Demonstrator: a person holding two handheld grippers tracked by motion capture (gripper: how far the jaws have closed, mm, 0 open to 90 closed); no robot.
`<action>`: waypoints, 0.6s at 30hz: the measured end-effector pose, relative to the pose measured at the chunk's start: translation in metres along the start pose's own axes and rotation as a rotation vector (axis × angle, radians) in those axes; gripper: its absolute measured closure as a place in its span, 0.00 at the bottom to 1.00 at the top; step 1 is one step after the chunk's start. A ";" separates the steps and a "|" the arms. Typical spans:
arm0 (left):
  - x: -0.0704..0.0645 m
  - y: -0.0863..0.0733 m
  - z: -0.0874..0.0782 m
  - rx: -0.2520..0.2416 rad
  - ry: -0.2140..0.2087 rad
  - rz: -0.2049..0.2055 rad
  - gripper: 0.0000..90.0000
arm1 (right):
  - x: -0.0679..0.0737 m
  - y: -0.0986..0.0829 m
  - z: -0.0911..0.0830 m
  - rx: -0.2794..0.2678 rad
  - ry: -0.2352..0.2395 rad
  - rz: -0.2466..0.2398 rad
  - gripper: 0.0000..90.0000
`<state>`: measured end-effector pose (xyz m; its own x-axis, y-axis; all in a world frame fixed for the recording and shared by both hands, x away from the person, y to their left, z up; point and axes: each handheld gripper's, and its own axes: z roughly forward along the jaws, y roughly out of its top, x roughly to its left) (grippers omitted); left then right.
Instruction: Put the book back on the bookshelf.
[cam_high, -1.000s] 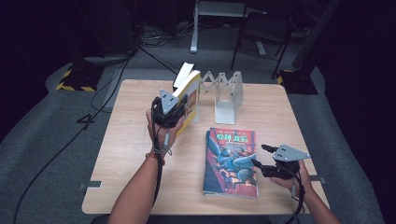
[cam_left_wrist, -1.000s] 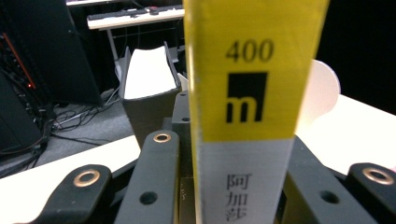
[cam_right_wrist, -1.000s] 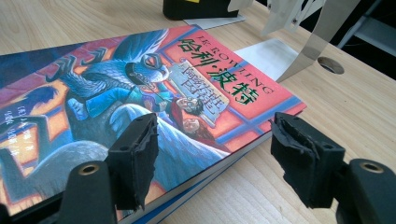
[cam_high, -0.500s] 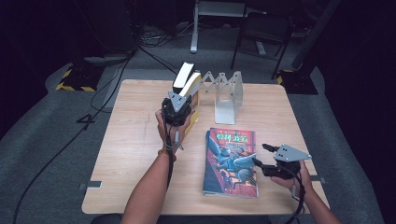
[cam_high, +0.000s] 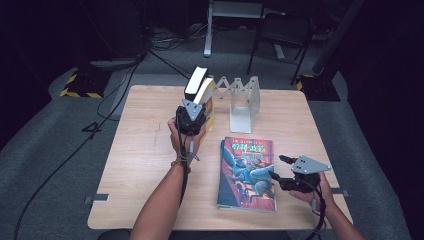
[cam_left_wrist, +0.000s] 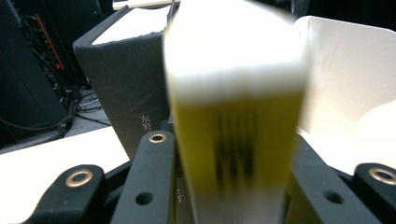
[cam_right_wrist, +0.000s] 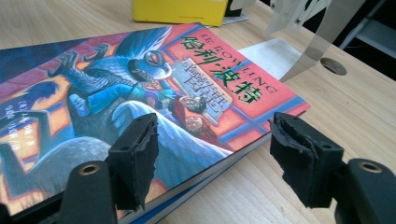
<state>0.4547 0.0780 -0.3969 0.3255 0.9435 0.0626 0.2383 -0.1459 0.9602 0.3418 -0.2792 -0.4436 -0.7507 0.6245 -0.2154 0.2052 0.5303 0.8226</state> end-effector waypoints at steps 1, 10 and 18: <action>0.000 0.002 -0.002 -0.012 0.004 -0.002 0.78 | 0.000 0.000 0.001 0.000 -0.001 -0.005 0.37; -0.001 0.002 -0.011 0.005 0.027 0.042 0.81 | 0.001 -0.002 0.002 0.019 0.007 -0.006 0.37; -0.010 0.015 0.002 -0.003 0.065 0.076 0.81 | 0.003 -0.001 0.003 0.022 0.016 -0.015 0.37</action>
<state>0.4565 0.0664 -0.3839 0.2829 0.9468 0.1531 0.2125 -0.2175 0.9527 0.3413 -0.2755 -0.4465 -0.7636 0.6075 -0.2188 0.2076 0.5518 0.8077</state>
